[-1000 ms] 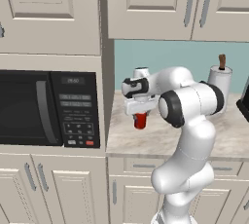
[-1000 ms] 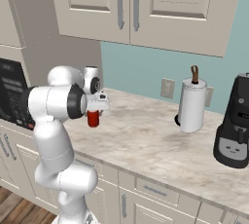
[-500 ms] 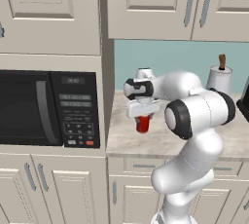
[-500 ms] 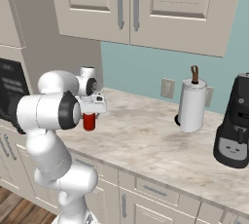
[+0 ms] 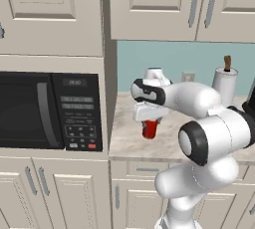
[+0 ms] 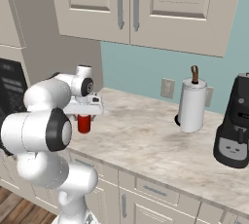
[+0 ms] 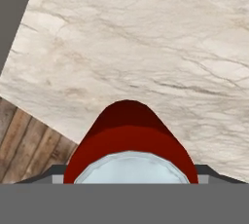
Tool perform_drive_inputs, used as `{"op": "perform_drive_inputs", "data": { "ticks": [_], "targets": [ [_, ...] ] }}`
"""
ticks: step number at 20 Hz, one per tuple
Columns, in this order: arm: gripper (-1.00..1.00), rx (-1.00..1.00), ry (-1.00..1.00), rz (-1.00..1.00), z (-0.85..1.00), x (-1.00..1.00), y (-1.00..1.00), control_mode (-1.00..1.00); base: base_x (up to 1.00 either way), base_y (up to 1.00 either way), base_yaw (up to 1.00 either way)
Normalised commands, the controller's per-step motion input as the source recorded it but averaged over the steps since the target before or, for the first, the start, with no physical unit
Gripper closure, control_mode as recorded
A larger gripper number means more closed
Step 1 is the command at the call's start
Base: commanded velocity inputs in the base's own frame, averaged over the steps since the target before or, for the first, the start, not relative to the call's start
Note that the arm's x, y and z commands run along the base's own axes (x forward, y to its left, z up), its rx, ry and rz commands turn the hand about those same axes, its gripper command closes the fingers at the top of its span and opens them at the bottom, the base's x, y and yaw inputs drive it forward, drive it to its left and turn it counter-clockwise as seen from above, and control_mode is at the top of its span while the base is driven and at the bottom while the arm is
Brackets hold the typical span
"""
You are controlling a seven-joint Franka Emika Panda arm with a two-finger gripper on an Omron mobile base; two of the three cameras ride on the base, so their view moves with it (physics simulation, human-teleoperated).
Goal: Four empty soda cans are scattered around the kitchen. Gather all the cans and cluster them next to the stove for recycling.
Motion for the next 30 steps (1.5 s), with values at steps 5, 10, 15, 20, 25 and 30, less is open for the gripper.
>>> {"op": "perform_drive_inputs", "data": {
  "ticks": [5, 10, 15, 20, 25, 30],
  "targets": [
    [1.00, 0.00, 0.04, 0.00, 0.20, -0.47, 0.00, -1.00, 0.00, 0.00, 0.00],
    [1.00, 0.01, 0.12, 0.00, 0.21, -0.39, 0.00, -1.00, 0.00, 0.00, 0.00],
    [1.00, 0.00, 0.11, 0.00, 0.20, -0.41, 0.00, -1.00, 0.00, 0.00, 0.00],
    [1.00, 0.00, 0.07, -0.02, 0.07, -0.44, 0.02, -1.00, 0.00, 0.00, 0.00],
    [1.00, -0.01, 0.00, -0.06, 0.00, -0.44, 0.03, -1.00, 0.00, 0.00, 0.00],
    [1.00, 0.00, 0.00, -0.02, 0.00, -0.16, 0.01, -1.00, 0.00, 0.00, 0.00]
  ]
}}
